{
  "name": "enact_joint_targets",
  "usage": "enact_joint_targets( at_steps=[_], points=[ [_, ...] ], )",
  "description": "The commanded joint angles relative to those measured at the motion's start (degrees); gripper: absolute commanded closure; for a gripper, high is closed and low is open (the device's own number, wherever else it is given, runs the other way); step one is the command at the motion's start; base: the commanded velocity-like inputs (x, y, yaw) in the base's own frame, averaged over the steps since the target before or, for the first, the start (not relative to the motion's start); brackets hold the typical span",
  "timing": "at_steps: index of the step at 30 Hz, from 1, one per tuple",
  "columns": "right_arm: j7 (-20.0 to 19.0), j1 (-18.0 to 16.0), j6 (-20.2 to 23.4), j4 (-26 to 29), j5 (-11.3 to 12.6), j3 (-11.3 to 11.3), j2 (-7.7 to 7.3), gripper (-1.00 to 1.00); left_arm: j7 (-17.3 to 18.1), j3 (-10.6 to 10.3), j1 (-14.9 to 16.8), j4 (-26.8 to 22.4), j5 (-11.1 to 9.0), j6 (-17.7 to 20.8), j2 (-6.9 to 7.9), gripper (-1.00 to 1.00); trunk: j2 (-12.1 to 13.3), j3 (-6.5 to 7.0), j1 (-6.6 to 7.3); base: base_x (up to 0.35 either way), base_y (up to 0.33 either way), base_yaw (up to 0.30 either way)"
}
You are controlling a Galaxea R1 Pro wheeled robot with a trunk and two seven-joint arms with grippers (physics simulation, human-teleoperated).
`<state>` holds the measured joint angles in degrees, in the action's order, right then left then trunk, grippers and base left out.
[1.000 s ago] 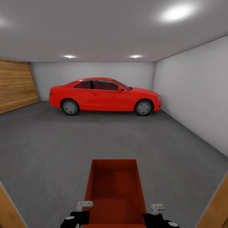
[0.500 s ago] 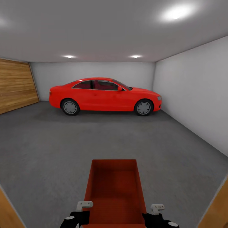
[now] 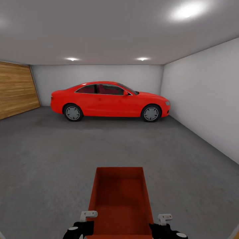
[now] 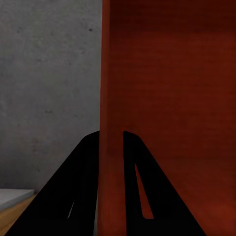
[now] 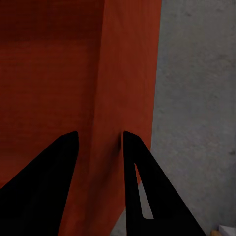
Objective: Move the two storage containers from the living room to the garage. In the garage, place one container on the floor and stack the other container on top of it (either order is fine).
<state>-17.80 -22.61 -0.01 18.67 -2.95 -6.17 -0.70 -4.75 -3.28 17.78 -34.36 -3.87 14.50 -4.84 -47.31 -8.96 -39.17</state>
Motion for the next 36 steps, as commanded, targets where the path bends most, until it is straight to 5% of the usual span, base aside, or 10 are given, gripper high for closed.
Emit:
enact_joint_targets(
  at_steps=[1,17,36],
  points=[
    [-0.49,0.03,0.01,-0.13,-0.57,2.03,0.44,1.00,-0.50,0.03,0.06,-1.85,0.11,0.36,-1.49,1.00,-0.07,-0.10,-0.01,0.003,0.000,0.000],
    [-0.48,0.03,-0.03,-0.13,-0.57,2.04,0.44,1.00,-0.50,0.03,0.06,-1.85,0.09,0.36,-1.50,1.00,-0.07,-0.10,-0.01,0.008,0.000,0.000],
    [-0.48,0.03,-0.03,-0.13,-0.51,1.97,0.44,1.00,-0.52,0.03,0.06,-1.85,0.09,0.36,-1.49,1.00,-0.07,-0.10,-0.01,0.166,0.000,0.000]
  ],
)
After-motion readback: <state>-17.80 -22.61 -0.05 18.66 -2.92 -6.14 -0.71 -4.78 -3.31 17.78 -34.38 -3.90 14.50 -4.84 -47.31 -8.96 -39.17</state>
